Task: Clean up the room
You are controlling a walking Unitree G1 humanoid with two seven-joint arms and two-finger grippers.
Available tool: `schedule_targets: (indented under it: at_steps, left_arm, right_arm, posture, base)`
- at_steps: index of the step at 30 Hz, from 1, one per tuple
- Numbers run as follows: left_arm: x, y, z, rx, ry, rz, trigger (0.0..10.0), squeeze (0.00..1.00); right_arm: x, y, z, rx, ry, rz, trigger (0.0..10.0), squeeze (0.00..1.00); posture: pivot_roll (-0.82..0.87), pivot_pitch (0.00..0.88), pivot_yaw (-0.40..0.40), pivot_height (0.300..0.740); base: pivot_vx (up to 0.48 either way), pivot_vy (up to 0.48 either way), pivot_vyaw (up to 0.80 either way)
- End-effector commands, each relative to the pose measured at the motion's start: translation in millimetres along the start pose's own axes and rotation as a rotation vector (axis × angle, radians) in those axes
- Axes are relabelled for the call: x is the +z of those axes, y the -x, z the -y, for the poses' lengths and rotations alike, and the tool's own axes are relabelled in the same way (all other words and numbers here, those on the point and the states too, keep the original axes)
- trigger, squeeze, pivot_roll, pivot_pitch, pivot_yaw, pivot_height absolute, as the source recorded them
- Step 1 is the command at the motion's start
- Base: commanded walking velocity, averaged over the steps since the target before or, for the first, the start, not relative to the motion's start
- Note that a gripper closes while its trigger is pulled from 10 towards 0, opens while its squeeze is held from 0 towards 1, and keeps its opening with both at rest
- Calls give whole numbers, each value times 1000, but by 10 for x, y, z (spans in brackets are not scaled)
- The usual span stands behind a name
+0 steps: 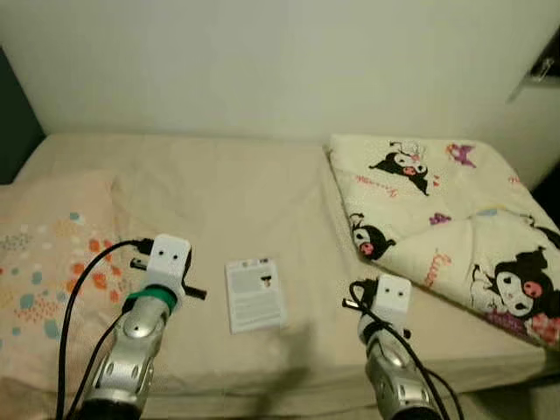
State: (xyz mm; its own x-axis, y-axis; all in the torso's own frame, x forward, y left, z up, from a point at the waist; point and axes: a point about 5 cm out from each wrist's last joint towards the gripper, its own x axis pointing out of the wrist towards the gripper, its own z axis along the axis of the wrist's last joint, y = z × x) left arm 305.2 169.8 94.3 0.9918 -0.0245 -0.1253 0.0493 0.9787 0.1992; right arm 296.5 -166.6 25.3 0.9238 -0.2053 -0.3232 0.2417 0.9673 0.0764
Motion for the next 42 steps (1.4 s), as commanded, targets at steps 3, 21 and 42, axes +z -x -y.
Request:
schedule_targets:
  at_steps: [3,21,42]
  left_arm:
    - [-12,18,11,-4,8,-11,10000,0]
    - [-43,56,38,-10,-3,-22,10000,0]
    - [-33,53,35,-7,-4,-22,10000,0]
  right_arm:
    - [-24,2,34,-11,-9,-9,10000,0]
    - [-56,3,13,-1,3,-22,10000,0]
    - [-53,-7,12,-7,-1,-24,10000,0]
  posture:
    - [146,0,-20,740]
    - [139,0,-28,740]
    - [140,2,-27,740]
  base:
    - [0,-394,0]
    - [0,-390,0]
    - [0,-381,0]
